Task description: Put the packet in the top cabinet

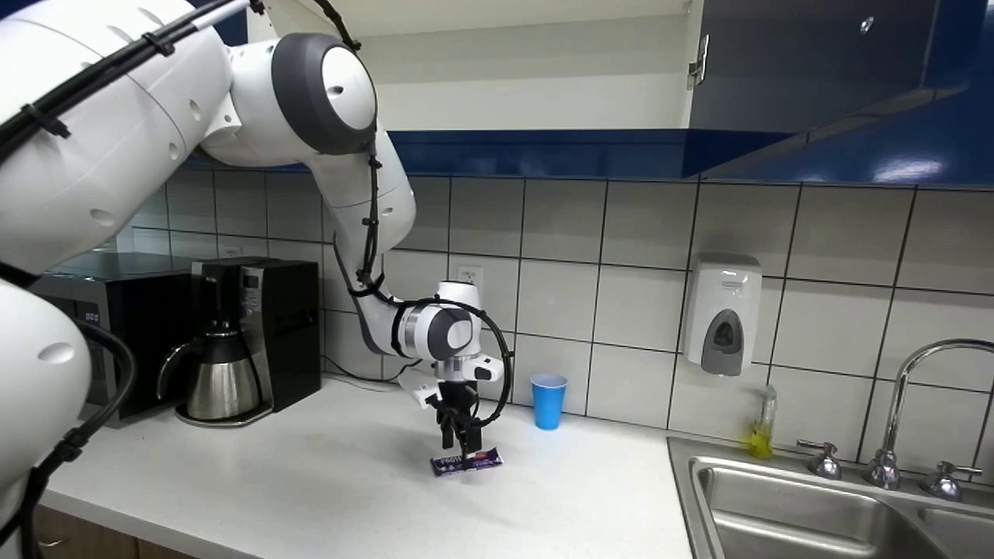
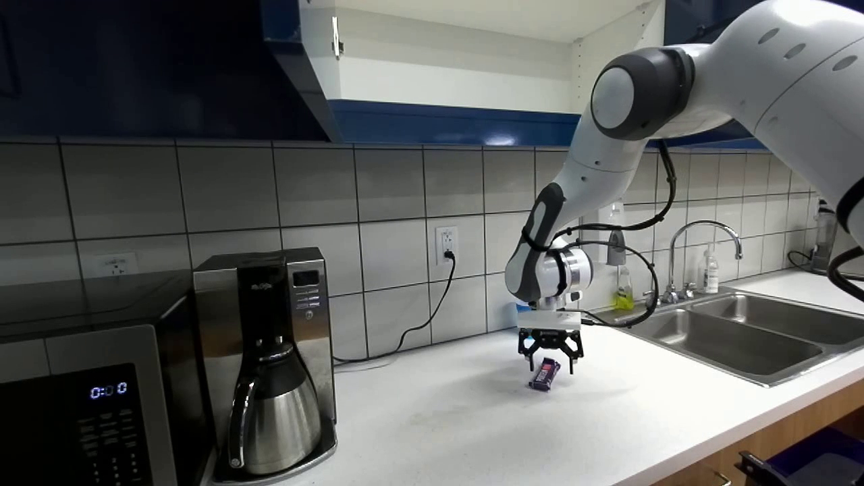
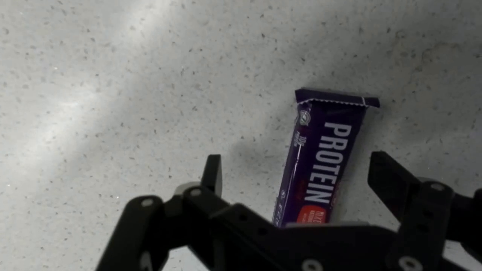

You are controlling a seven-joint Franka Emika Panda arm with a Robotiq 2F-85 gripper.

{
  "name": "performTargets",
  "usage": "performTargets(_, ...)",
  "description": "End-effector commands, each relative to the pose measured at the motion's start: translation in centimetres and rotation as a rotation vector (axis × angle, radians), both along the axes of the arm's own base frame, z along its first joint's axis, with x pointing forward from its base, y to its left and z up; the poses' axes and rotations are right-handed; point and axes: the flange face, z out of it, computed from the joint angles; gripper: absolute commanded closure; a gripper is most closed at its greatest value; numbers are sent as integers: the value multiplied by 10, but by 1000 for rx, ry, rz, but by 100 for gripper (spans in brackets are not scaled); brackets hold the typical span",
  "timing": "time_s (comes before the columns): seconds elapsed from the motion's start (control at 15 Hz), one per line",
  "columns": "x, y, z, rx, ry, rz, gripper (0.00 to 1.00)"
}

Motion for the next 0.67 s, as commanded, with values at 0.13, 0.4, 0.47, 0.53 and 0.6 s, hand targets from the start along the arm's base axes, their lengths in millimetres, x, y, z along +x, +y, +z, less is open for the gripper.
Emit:
performTargets(0.13,18,-5,-7,-10,-28,-71,0)
performTargets(0.4,24,-9,-12,-18,-31,-87,0)
performTargets(0.47,25,-9,-13,-19,-33,-90,0)
performTargets(0.53,26,-9,-14,-20,-33,-92,0)
performTargets(0.6,27,-9,-16,-21,-32,-94,0)
